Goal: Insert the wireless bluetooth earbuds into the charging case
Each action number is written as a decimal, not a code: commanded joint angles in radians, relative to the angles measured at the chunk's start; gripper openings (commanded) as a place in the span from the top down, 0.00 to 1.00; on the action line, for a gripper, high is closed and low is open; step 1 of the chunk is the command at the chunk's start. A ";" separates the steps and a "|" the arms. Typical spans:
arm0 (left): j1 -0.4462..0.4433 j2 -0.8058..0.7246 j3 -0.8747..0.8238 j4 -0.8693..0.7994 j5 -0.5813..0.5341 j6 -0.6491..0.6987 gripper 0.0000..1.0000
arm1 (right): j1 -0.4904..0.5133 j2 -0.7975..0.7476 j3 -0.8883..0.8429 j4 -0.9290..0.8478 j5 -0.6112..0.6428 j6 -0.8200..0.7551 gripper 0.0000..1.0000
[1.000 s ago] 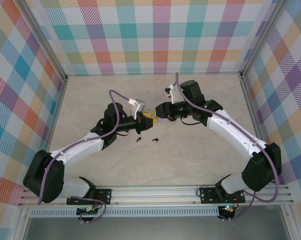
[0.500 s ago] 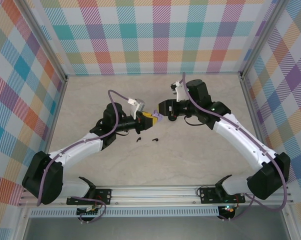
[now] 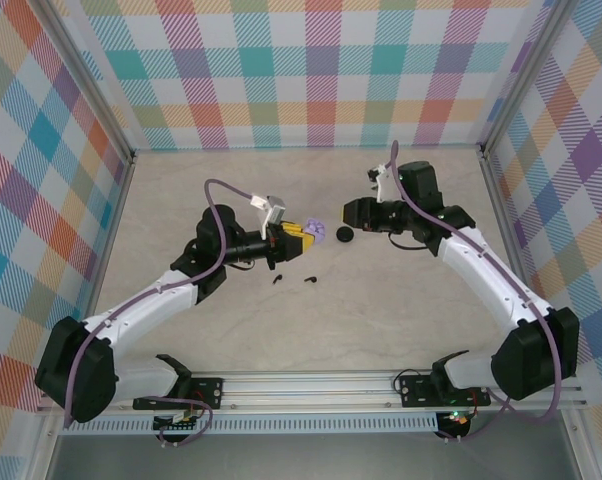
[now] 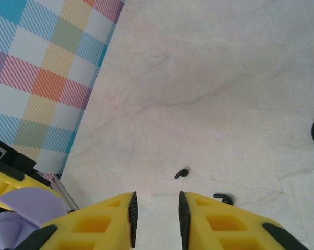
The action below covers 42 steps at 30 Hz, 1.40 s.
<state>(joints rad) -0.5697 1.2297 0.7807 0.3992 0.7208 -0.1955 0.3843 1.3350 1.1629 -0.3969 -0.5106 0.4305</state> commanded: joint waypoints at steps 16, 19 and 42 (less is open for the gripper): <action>-0.033 -0.031 0.056 0.080 0.068 -0.011 0.95 | -0.005 0.043 -0.039 0.172 -0.349 0.013 0.77; -0.033 -0.028 0.055 0.080 0.064 -0.011 0.95 | -0.005 0.046 -0.037 0.172 -0.380 0.015 0.76; -0.033 0.046 0.057 0.032 -0.042 -0.032 0.96 | -0.001 0.000 -0.014 0.128 -0.415 -0.018 0.75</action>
<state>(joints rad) -0.5953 1.2572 0.8158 0.4252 0.7059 -0.2142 0.3740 1.3773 1.1313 -0.2703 -0.8886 0.4358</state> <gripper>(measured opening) 0.198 0.252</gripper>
